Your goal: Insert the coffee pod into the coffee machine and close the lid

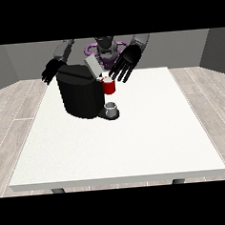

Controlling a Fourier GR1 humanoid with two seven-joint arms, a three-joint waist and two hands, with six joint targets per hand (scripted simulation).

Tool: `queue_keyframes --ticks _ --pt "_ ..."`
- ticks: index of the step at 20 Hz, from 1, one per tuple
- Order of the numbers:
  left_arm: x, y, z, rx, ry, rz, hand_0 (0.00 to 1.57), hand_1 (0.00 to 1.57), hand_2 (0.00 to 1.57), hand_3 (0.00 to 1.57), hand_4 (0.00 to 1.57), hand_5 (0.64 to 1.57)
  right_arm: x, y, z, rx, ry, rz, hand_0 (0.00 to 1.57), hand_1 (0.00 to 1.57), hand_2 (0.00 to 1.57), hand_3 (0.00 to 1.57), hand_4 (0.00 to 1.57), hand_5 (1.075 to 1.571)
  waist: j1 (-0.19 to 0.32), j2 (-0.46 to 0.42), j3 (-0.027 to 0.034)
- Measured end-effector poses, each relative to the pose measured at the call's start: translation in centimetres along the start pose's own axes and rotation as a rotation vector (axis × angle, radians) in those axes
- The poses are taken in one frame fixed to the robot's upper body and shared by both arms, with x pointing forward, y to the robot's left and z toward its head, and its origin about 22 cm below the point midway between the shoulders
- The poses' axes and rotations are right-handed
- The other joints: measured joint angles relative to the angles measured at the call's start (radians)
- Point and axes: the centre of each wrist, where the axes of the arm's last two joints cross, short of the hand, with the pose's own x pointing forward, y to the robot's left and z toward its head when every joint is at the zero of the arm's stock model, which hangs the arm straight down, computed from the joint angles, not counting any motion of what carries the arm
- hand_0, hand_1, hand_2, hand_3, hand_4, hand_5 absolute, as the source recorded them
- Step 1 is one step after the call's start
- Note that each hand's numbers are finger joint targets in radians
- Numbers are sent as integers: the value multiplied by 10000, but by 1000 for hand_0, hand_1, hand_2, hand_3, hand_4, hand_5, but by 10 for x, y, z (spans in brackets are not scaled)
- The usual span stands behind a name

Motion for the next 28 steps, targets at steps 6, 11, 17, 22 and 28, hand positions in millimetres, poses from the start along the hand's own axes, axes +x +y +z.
queue_keyframes --ticks 6,11,17,22,28 --pt "1 -14 1 -174 -52 386 0 0 0 0 0 1571 -13 -10 6 -301 301 32 0 0 0 0 392 1571 331 -467 -2" --pt "-5 -42 4 -234 -39 2475 0 0 0 0 79 1571 -32 -19 19 -766 884 11 0 0 0 0 387 1571 870 -1182 -4" --pt "-29 -105 24 18 -4 6196 0 0 0 0 0 1571 -50 -45 39 -1459 1628 109 0 0 0 0 370 1571 1633 -2301 -13" --pt "-49 -166 56 -135 789 8063 0 0 0 0 142 1571 -59 -61 59 -1615 2172 302 0 0 0 0 433 1571 2041 -3550 -11" --pt "-74 -202 93 74 1736 9639 0 0 0 0 0 1571 -44 -53 60 -528 1883 605 0 0 0 0 289 1571 2184 -4219 -10"
